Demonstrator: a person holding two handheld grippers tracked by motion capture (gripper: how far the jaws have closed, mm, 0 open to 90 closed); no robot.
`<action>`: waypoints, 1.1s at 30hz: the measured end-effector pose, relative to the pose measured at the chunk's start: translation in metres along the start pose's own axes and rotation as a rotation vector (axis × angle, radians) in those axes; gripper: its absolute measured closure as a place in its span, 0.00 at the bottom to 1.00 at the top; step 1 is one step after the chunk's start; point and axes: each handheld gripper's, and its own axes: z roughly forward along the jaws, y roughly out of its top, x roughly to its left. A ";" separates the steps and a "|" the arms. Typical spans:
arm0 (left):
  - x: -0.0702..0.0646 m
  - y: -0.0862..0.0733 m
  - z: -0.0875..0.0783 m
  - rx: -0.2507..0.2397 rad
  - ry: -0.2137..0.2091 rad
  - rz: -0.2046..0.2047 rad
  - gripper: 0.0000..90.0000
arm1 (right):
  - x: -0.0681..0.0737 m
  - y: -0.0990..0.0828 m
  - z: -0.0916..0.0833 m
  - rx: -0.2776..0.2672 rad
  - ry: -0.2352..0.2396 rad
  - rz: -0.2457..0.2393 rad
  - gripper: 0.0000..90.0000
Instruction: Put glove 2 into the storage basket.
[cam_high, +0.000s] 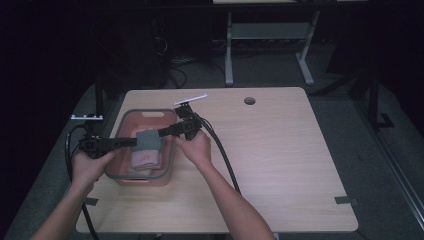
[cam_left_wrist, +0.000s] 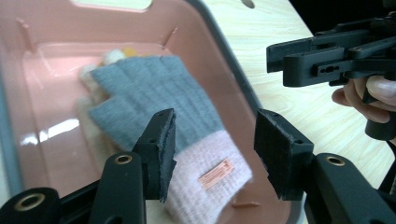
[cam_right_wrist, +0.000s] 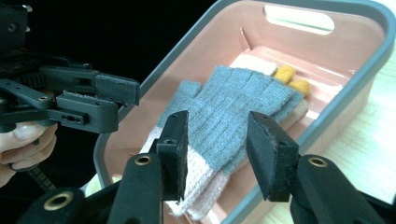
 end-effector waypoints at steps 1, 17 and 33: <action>-0.001 0.000 0.000 -0.002 -0.004 0.002 0.53 | -0.001 0.000 -0.003 -0.004 0.002 0.005 0.64; -0.044 0.010 0.025 -0.006 -0.077 0.074 0.47 | -0.026 -0.015 -0.058 -0.070 -0.032 0.027 0.59; -0.098 0.009 0.075 0.026 -0.156 0.144 0.40 | -0.066 -0.044 -0.129 -0.138 -0.108 0.088 0.55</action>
